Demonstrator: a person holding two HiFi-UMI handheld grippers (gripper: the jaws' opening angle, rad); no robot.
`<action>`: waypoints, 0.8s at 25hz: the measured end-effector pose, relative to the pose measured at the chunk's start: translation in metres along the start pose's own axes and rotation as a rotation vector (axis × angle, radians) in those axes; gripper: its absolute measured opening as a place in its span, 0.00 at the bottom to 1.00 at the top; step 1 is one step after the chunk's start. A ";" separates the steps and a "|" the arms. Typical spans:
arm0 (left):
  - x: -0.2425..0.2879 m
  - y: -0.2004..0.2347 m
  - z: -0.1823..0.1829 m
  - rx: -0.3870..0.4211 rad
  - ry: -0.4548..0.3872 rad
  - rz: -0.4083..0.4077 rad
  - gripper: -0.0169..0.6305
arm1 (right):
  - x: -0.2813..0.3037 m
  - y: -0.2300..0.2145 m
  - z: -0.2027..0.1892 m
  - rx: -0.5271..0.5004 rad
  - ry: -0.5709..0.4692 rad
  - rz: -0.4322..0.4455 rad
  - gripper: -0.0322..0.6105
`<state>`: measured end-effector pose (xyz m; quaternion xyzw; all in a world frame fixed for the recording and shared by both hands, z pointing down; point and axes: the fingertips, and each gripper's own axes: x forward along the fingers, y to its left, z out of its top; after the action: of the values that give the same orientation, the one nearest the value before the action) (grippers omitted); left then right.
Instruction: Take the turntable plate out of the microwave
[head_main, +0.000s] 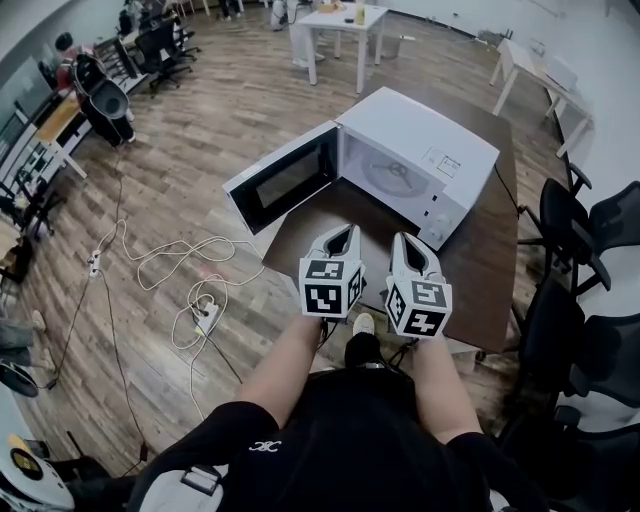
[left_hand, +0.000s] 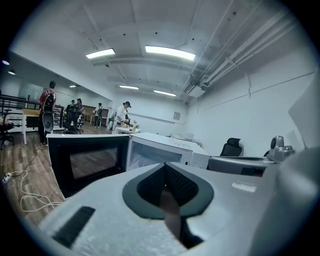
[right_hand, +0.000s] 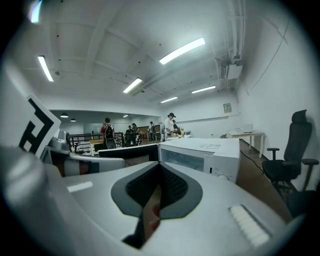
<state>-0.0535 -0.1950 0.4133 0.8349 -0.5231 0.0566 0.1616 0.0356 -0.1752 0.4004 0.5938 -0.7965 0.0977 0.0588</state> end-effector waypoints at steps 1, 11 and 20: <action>0.006 0.001 0.001 0.004 0.002 -0.001 0.04 | 0.005 -0.003 0.001 0.000 -0.001 0.001 0.06; 0.086 0.019 0.002 0.030 0.048 0.013 0.04 | 0.057 -0.041 0.004 -0.001 0.020 -0.008 0.06; 0.153 0.058 -0.025 -0.170 0.125 0.006 0.04 | 0.089 -0.062 -0.014 -0.013 0.079 -0.012 0.06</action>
<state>-0.0355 -0.3408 0.4898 0.8114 -0.5174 0.0647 0.2639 0.0694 -0.2727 0.4385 0.5939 -0.7906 0.1153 0.0946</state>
